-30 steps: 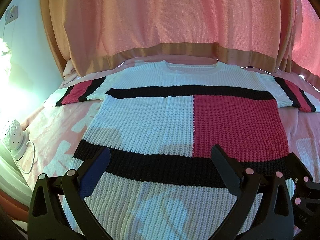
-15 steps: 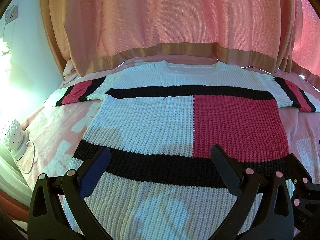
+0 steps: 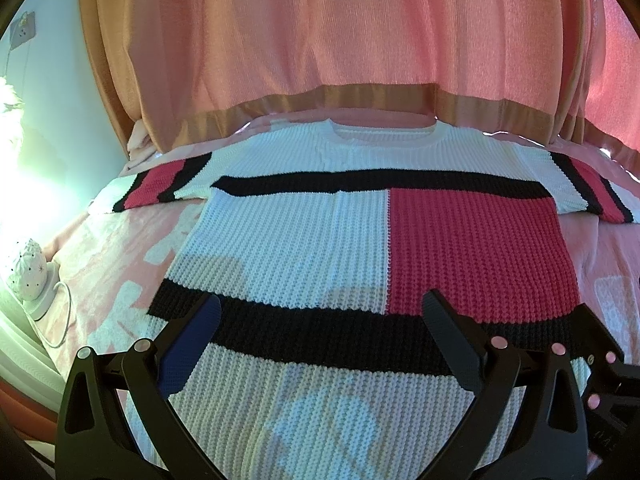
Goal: Fold small clothes
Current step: 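Grasp the white sleeve cuff with the right gripper and lift it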
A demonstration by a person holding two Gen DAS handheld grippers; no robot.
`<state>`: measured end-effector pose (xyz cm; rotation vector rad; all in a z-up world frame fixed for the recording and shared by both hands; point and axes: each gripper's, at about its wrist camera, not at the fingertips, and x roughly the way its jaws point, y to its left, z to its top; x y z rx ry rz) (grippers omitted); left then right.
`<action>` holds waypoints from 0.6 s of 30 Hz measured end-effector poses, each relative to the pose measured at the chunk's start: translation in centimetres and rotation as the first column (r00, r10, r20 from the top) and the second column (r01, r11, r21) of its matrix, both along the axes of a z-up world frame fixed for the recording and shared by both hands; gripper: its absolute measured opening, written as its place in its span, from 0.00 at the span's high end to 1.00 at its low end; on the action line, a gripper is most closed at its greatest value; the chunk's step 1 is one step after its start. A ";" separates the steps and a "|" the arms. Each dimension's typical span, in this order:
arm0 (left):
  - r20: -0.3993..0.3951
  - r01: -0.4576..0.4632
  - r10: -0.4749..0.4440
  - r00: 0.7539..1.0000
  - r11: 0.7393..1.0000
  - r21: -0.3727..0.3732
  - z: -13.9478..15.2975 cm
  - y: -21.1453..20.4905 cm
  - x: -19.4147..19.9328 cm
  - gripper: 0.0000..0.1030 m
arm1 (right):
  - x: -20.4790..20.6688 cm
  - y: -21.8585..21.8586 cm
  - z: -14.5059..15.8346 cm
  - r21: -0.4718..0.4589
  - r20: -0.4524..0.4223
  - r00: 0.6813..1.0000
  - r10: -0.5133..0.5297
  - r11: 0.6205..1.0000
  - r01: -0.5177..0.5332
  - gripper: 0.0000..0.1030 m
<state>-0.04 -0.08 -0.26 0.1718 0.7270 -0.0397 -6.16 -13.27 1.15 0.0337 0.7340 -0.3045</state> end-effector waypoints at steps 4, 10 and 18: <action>-0.005 -0.003 0.003 1.000 0.998 -0.056 2.5 0.8 0.4 0.05 | 0.0 -3.1 1.3 0.012 0.019 0.999 -0.038 0.999 0.038 0.05; 0.072 0.026 -0.009 0.997 0.971 -0.239 8.9 2.1 3.3 0.05 | 0.5 -15.4 5.0 0.119 0.048 0.987 -0.156 0.982 0.150 0.05; 0.048 -0.034 0.046 0.998 0.973 -0.226 6.5 0.2 8.3 0.05 | 3.9 -34.8 0.0 0.313 -0.070 0.937 -0.342 0.884 0.346 0.05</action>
